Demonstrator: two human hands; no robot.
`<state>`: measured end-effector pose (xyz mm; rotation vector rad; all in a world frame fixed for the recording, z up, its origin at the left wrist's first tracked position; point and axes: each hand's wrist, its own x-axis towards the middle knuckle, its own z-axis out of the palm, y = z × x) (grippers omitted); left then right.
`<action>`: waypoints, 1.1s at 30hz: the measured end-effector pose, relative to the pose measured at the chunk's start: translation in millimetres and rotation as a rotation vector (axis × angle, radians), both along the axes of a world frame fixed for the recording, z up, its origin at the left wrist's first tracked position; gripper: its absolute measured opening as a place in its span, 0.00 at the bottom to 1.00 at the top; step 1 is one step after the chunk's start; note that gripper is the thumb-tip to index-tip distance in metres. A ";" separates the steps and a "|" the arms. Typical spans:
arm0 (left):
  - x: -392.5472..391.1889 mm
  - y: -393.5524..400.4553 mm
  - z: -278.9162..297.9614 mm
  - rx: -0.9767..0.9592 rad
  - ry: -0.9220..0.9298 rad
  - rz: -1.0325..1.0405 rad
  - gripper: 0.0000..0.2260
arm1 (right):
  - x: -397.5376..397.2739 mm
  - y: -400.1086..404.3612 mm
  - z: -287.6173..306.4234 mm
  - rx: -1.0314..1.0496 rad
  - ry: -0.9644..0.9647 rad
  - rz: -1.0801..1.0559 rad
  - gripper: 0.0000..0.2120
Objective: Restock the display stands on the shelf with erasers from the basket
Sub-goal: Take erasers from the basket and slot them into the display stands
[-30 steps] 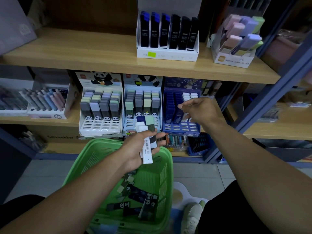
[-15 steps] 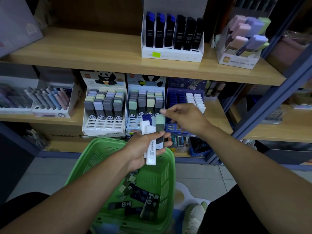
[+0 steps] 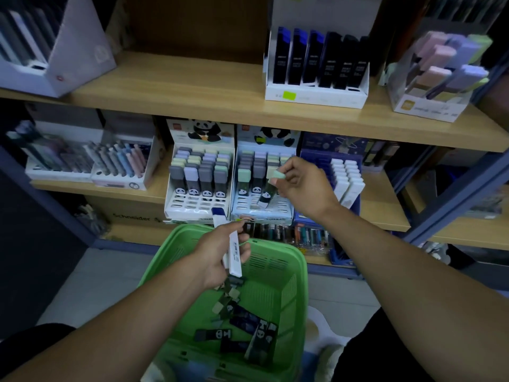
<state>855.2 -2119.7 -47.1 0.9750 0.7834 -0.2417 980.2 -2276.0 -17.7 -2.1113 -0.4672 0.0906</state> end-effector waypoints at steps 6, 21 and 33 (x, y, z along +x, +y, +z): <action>-4.0 10.4 9.5 -0.159 -0.067 0.014 0.15 | -1.3 25.3 -3.0 -0.173 -0.230 0.064 0.05; 0.2 -0.7 22.0 -0.212 -0.233 0.045 0.11 | 9.6 36.2 -7.4 -0.456 -0.485 -0.017 0.10; -1.6 3.2 18.1 -0.054 -0.225 0.024 0.16 | 15.1 43.0 -4.2 -0.584 -0.422 -0.095 0.11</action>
